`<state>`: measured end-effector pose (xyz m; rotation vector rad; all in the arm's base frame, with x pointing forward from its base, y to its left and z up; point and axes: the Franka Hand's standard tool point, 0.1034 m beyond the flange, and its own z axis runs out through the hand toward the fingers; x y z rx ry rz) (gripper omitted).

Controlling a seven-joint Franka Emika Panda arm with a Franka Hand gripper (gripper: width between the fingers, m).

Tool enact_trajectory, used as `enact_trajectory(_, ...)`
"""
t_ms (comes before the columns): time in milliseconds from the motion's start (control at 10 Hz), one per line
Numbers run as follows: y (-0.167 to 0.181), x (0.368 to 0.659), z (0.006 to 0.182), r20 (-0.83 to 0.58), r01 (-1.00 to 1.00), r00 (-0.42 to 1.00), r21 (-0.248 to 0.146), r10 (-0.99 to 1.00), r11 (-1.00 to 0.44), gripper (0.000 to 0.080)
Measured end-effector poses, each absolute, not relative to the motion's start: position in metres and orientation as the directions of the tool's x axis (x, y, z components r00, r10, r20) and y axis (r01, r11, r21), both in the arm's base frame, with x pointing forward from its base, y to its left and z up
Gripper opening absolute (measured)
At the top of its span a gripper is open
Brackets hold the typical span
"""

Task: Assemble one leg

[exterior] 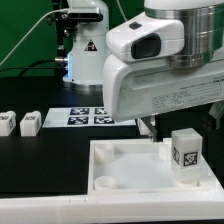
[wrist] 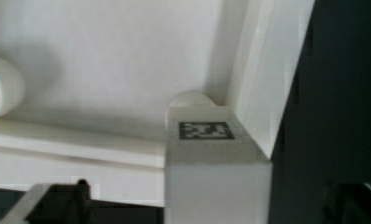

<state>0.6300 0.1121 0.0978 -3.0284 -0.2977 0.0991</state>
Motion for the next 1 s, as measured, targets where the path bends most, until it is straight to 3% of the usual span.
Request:
enact_trajectory(300,0.120,0.637,0.083,0.032,0.197,0.980,-0.096,0.195,-0.976,0.0649)
enact_trajectory(500,0.120,0.636,0.081,0.032,0.197,0.980,-0.096,0.195,-0.976,0.0388)
enact_trajectory(600,0.120,0.636,0.081,0.030,0.174,0.985,-0.097,0.172,-0.980,0.0388)
enact_trajectory(700,0.118,0.636,0.081,0.029,0.168,0.986,-0.096,0.166,-0.981,0.0295)
enact_trajectory(1000,0.115,0.637,0.081,-0.002,-0.154,0.988,-0.099,-0.155,-0.983,0.0295)
